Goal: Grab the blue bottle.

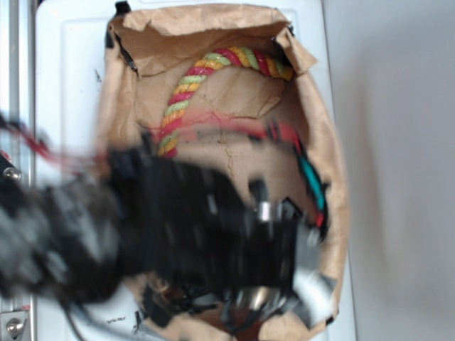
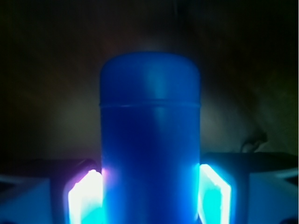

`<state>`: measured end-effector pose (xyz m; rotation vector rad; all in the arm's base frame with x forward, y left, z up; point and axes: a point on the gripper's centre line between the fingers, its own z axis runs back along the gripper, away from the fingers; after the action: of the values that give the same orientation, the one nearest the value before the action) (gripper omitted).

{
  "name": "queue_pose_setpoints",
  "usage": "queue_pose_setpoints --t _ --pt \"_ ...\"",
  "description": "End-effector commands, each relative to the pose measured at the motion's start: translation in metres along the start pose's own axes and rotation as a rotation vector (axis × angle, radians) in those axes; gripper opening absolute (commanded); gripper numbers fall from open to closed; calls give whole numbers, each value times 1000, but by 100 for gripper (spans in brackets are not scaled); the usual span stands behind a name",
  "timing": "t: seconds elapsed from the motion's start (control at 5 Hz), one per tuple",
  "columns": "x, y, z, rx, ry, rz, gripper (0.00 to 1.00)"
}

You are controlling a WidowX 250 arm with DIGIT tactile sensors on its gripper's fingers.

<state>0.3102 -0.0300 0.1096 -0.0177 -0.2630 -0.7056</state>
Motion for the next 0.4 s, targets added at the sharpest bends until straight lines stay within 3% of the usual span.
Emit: queue_pose_setpoints --t 0.0,0.2 --pt "-7 19 101 153 -60 491 0" --pt "-8 13 122 167 -60 560 0"
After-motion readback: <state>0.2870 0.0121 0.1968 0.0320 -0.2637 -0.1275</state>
